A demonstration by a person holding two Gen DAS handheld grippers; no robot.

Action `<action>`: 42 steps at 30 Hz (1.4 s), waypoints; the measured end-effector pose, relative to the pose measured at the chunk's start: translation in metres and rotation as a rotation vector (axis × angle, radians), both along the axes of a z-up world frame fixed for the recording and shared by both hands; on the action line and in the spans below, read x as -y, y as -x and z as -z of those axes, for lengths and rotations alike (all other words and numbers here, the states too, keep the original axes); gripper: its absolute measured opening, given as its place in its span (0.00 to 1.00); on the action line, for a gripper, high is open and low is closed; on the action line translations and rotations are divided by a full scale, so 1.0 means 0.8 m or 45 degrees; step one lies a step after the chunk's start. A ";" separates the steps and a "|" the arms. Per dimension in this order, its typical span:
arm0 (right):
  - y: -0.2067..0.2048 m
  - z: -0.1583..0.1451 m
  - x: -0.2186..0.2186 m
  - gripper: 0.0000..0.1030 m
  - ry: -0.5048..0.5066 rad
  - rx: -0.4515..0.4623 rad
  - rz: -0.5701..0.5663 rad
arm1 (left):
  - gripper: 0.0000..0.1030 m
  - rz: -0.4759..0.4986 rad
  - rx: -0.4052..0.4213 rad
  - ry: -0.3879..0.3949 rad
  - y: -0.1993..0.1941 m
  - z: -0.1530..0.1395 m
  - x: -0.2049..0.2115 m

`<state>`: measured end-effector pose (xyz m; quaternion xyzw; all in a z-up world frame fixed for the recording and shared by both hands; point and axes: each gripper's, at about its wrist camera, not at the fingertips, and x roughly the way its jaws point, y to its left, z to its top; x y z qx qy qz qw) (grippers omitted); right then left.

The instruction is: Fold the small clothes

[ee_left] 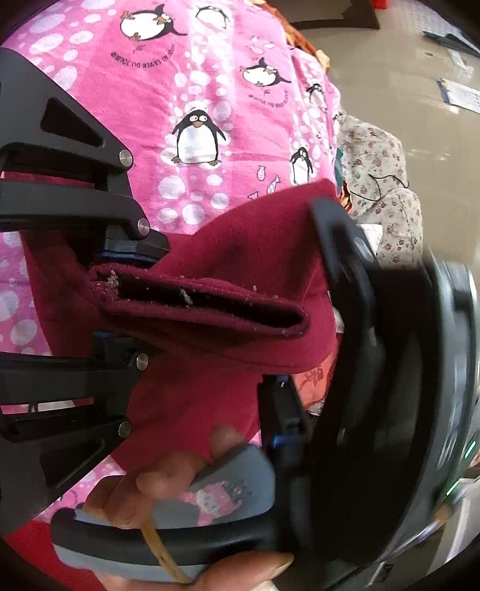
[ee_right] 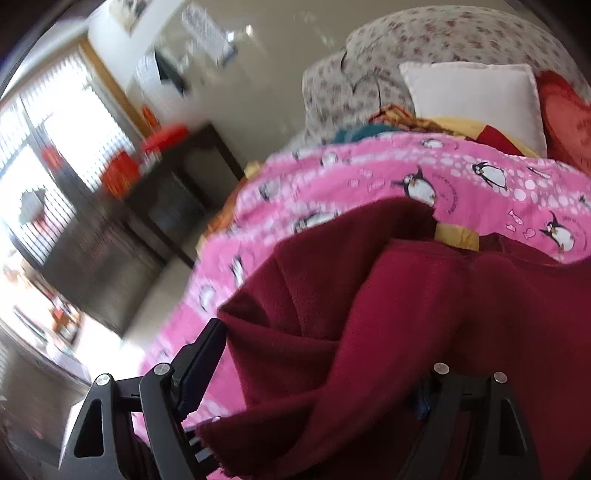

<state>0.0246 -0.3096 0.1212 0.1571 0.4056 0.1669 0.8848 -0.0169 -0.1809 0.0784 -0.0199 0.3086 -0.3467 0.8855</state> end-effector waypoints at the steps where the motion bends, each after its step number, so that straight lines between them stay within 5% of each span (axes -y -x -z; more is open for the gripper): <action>1: 0.002 0.001 -0.008 0.80 0.045 -0.003 -0.014 | 0.24 -0.002 0.001 -0.002 0.002 0.000 0.000; 6: 0.015 0.014 -0.035 0.80 0.273 0.062 -0.058 | 0.24 -0.036 -0.011 0.003 0.003 0.000 -0.001; 7: 0.015 0.016 -0.035 0.76 0.275 0.081 -0.071 | 0.24 -0.044 -0.013 0.008 0.009 0.000 -0.003; 8: 0.014 0.017 -0.033 0.58 0.269 0.108 -0.088 | 0.24 -0.052 -0.020 0.015 0.011 -0.001 -0.003; 10: 0.018 0.013 -0.019 0.42 0.278 0.128 -0.088 | 0.24 -0.067 -0.054 0.043 0.015 -0.006 -0.005; 17: 0.059 -0.050 0.069 0.29 0.131 0.217 -0.092 | 0.30 0.064 -0.092 0.247 0.048 -0.064 0.025; 21: 0.074 -0.061 0.147 0.27 0.161 0.237 0.028 | 0.35 0.217 -0.123 0.220 0.067 -0.079 0.073; 25: 0.059 -0.020 0.221 0.20 0.278 0.146 0.283 | 0.35 0.347 -0.217 0.193 0.089 -0.075 0.086; 27: 0.047 0.010 0.249 0.20 0.266 0.073 0.357 | 0.35 0.341 -0.220 0.133 0.102 -0.075 0.083; 30: 0.064 0.016 0.287 0.28 -0.056 0.085 0.361 | 0.35 0.274 -0.082 -0.028 0.126 -0.076 0.069; 32: 0.090 0.001 0.301 0.52 -0.157 0.165 0.391 | 0.35 0.250 -0.030 -0.077 0.137 -0.073 0.065; 33: 0.106 -0.009 0.301 0.54 -0.193 0.214 0.387 | 0.35 0.246 -0.028 -0.085 0.139 -0.064 0.064; 42: 0.089 0.035 0.245 0.61 -0.075 0.000 0.260 | 0.35 0.248 -0.178 -0.101 0.106 0.002 0.084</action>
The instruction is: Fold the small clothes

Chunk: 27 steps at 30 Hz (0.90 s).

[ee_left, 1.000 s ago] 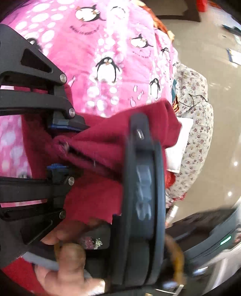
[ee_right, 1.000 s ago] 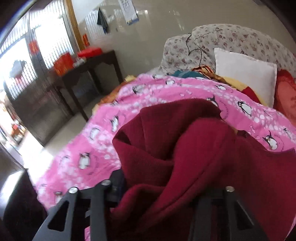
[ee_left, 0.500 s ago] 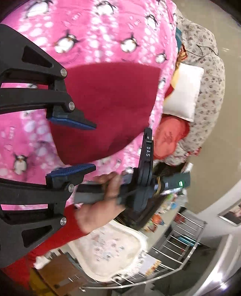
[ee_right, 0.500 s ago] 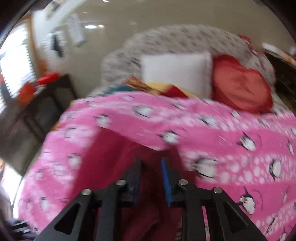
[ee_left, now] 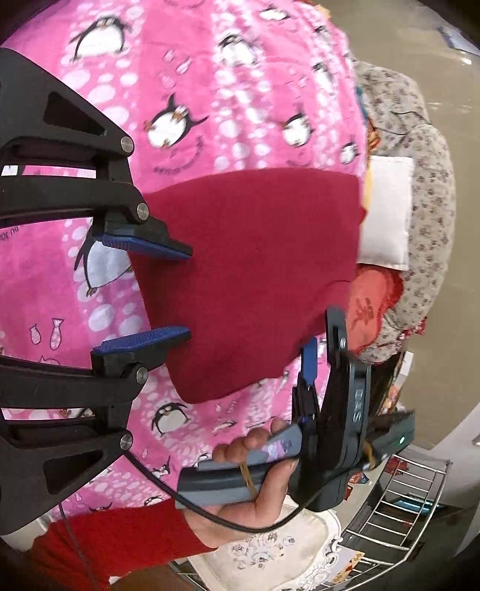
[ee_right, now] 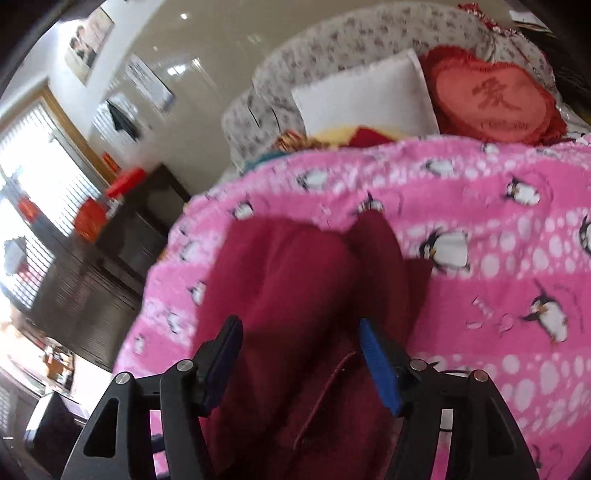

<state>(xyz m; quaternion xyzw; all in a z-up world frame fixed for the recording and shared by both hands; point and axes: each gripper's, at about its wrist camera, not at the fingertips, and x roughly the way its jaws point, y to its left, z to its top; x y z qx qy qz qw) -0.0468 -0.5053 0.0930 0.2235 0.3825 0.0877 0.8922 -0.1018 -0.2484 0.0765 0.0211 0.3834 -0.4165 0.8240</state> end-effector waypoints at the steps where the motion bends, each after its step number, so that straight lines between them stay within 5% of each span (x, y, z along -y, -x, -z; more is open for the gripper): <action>1: -0.004 0.004 -0.004 0.61 0.016 0.010 -0.003 | 0.35 0.002 -0.016 -0.003 0.002 0.005 0.002; 3: -0.013 0.012 -0.014 0.57 0.072 0.041 0.003 | 0.35 0.001 -0.038 -0.013 -0.001 0.015 0.007; 4: -0.014 0.012 -0.015 0.33 0.088 0.056 0.009 | 0.35 -0.003 -0.043 -0.014 -0.002 0.016 0.009; 5: -0.015 0.011 -0.016 0.22 0.104 0.070 0.013 | 0.35 -0.007 -0.054 -0.013 -0.004 0.018 0.011; 8: 0.001 -0.012 -0.016 0.18 0.146 0.160 -0.016 | 0.35 0.008 -0.080 0.010 -0.006 0.009 0.016; 13: 0.020 -0.053 0.003 0.17 0.288 0.244 0.035 | 0.35 0.081 -0.004 0.050 0.009 -0.021 0.032; 17: -0.026 -0.007 0.018 0.17 0.369 0.088 0.110 | 0.35 0.082 0.022 0.028 0.018 -0.023 0.035; 18: -0.030 0.002 0.023 0.19 0.345 0.060 0.118 | 0.35 0.078 0.025 0.014 0.019 -0.023 0.033; 20: -0.022 0.005 0.034 0.40 0.276 0.075 0.143 | 0.35 0.076 0.043 -0.003 0.024 -0.026 0.024; 23: 0.010 -0.019 0.044 0.44 0.243 0.099 0.172 | 0.40 0.045 0.090 -0.005 0.026 -0.035 0.005; 27: 0.081 -0.044 0.020 0.48 0.117 0.168 0.033 | 0.53 -0.049 0.144 -0.003 0.015 -0.037 -0.010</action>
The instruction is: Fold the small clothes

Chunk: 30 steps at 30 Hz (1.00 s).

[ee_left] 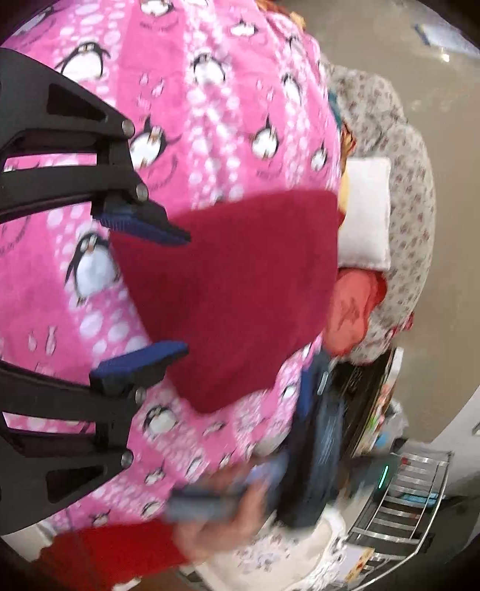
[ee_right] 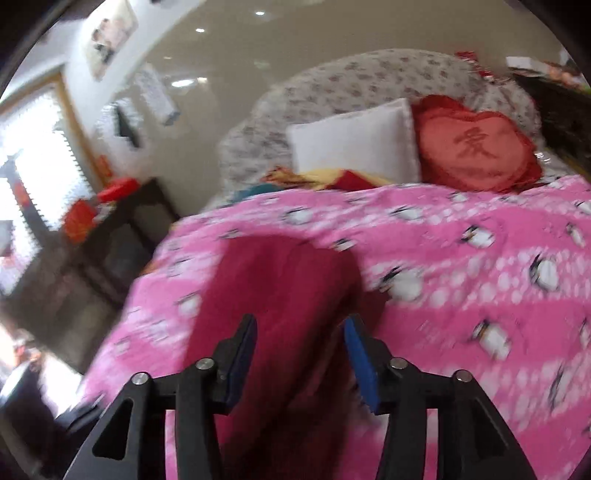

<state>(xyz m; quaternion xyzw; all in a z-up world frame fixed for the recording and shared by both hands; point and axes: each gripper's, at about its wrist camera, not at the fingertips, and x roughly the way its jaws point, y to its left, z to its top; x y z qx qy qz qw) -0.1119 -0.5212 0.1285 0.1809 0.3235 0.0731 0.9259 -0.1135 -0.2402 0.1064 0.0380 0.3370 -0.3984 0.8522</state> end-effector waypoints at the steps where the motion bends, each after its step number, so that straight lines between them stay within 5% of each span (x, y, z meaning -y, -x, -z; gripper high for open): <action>1: 0.008 0.002 -0.006 0.48 -0.020 -0.007 -0.029 | 0.53 -0.021 -0.016 0.016 -0.007 0.002 -0.003; 4: 0.030 0.020 -0.033 0.47 -0.097 -0.038 -0.148 | 0.53 -0.041 -0.074 0.066 -0.023 0.009 -0.002; 7: 0.029 0.037 -0.055 0.11 0.084 -0.054 -0.122 | 0.53 -0.059 -0.107 0.037 -0.032 0.022 0.013; 11: 0.057 0.037 -0.054 0.11 0.144 0.002 -0.105 | 0.53 -0.051 -0.152 0.010 -0.033 0.036 0.027; 13: 0.052 0.058 -0.051 0.11 0.178 -0.062 -0.085 | 0.55 -0.056 -0.160 0.004 -0.033 0.044 0.031; 17: 0.039 0.100 -0.037 0.11 0.168 -0.160 -0.046 | 0.55 -0.068 -0.164 -0.052 -0.035 0.061 0.044; 22: 0.061 0.071 -0.034 0.12 0.129 -0.094 -0.024 | 0.55 -0.074 -0.158 -0.038 -0.028 0.047 0.034; 24: 0.072 0.055 -0.034 0.18 0.084 -0.037 0.005 | 0.55 -0.095 -0.137 -0.014 -0.027 0.038 0.028; 26: 0.073 0.039 -0.042 0.45 0.095 0.006 0.048 | 0.55 -0.113 -0.111 -0.011 -0.029 0.032 0.026; 30: 0.058 0.030 -0.056 0.46 0.139 0.015 0.048 | 0.55 -0.142 -0.093 -0.041 -0.035 0.032 0.029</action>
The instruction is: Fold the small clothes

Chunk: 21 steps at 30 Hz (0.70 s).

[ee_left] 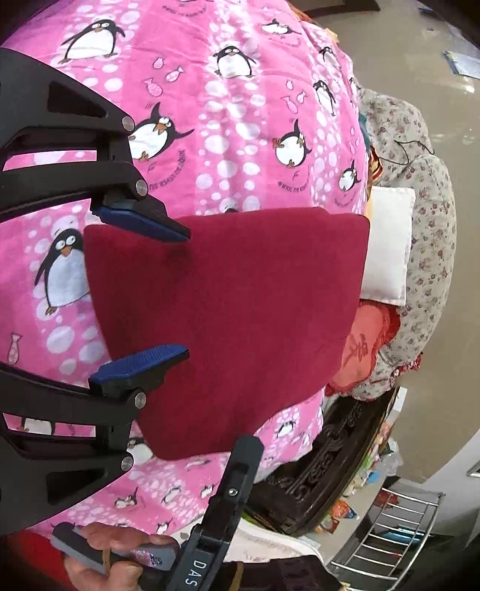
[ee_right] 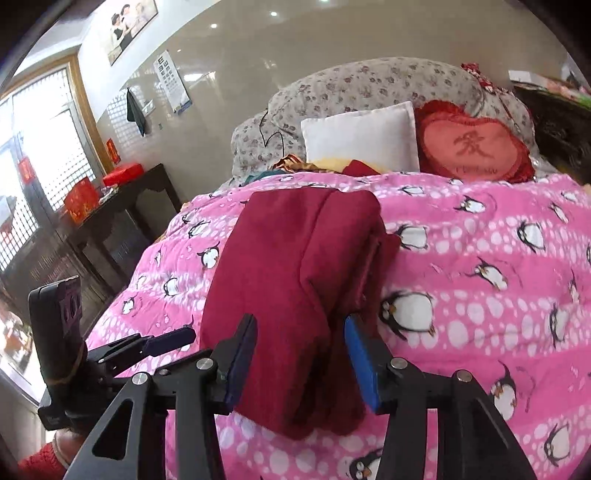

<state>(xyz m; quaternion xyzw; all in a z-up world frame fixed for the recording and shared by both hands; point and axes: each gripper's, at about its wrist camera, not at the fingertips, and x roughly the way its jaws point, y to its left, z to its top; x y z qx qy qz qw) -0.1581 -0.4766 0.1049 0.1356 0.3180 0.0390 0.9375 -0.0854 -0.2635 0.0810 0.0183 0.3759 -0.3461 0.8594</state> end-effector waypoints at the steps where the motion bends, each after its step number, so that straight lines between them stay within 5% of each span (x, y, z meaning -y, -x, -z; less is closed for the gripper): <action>1: -0.005 0.000 0.000 0.46 0.006 0.004 0.011 | 0.55 -0.001 -0.003 0.001 -0.002 0.001 0.001; 8: -0.052 0.043 0.023 0.51 0.069 -0.091 0.111 | 0.55 -0.027 -0.001 -0.007 -0.012 0.008 0.008; 11: -0.050 0.049 0.041 0.51 -0.079 -0.096 0.089 | 0.55 -0.030 -0.010 -0.001 -0.014 0.005 0.004; 14: -0.037 0.045 0.055 0.56 -0.210 -0.048 0.065 | 0.56 -0.029 -0.054 0.088 -0.026 -0.002 -0.012; 17: -0.036 0.046 0.062 0.67 -0.247 -0.026 0.053 | 0.78 -0.051 -0.147 0.242 -0.045 -0.004 -0.030; 21: -0.050 0.053 0.066 0.70 -0.325 -0.024 0.041 | 0.79 -0.048 -0.241 0.355 -0.070 0.002 -0.036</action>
